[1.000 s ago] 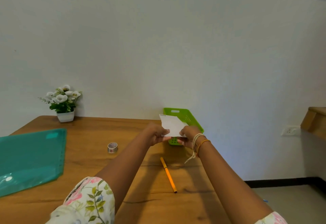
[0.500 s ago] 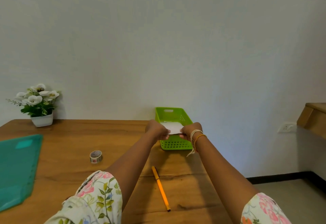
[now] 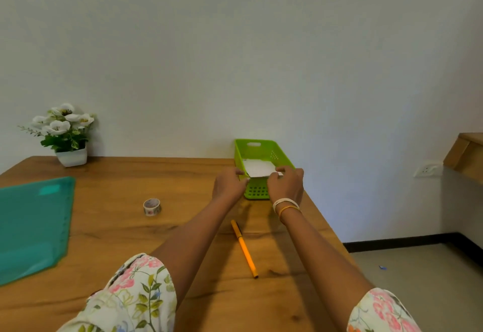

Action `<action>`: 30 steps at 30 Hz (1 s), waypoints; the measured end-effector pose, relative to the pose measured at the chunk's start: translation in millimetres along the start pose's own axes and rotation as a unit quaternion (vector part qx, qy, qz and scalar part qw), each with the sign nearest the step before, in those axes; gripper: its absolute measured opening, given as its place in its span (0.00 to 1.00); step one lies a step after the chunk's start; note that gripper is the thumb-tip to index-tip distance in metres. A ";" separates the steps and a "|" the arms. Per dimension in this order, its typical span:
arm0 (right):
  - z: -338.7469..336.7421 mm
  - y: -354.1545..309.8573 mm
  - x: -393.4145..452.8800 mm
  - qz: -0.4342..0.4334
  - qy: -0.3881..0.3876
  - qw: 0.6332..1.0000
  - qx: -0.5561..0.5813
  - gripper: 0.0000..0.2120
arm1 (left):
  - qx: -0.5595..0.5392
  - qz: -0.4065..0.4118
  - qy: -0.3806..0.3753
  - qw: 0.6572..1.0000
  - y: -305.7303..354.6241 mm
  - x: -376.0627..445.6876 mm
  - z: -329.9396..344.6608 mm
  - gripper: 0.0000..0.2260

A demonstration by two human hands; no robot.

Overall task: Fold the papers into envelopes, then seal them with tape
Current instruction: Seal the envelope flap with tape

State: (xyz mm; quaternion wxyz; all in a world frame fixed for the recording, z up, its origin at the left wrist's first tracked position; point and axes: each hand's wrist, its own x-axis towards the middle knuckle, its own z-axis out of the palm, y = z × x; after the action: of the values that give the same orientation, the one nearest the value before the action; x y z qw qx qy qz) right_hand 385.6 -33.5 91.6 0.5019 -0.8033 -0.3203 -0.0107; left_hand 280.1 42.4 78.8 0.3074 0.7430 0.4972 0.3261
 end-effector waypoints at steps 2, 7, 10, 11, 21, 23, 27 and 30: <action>0.5 2.3 -26.0 -0.020 -0.010 1.000 0.008 0.05 | 0.008 0.001 0.000 1.000 -15.8 -18.6 -5.5 0.13; 4.0 5.6 -73.4 0.091 -0.332 0.929 -0.132 0.17 | 0.031 0.008 0.002 0.999 -61.1 -66.9 -25.0 0.09; 10.2 -0.5 -91.8 0.047 -0.380 0.900 -0.207 0.13 | 0.016 -0.002 0.024 1.000 -84.5 -89.4 -39.9 0.07; 13.0 -2.7 -96.5 0.032 -0.363 0.904 -0.223 0.11 | 0.015 -0.006 0.036 0.999 -89.6 -95.5 -45.6 0.08; 72.3 -11.7 -130.1 -0.081 -0.231 0.952 -0.182 0.10 | 0.049 -0.102 0.209 0.971 -143.4 -104.7 -109.3 0.14; 83.3 -10.7 -127.1 -0.101 -0.214 0.955 -0.181 0.11 | 0.058 -0.126 0.203 0.969 -147.1 -92.1 -114.1 0.22; 100.0 -4.9 -109.6 -0.108 -0.179 0.960 -0.186 0.12 | 0.075 -0.126 0.165 0.975 -151.8 -59.9 -108.7 0.21; 109.2 0.4 -87.8 -0.097 -0.155 0.964 -0.191 0.13 | 0.077 -0.106 0.144 0.981 -147.0 -35.7 -93.0 0.15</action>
State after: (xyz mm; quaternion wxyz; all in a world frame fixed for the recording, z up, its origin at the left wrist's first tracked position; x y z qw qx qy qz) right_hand 282.8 11.0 7.4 0.2801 -0.8413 -0.4623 0.0047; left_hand 117.0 67.8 13.3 0.2077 0.6526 0.6359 0.3559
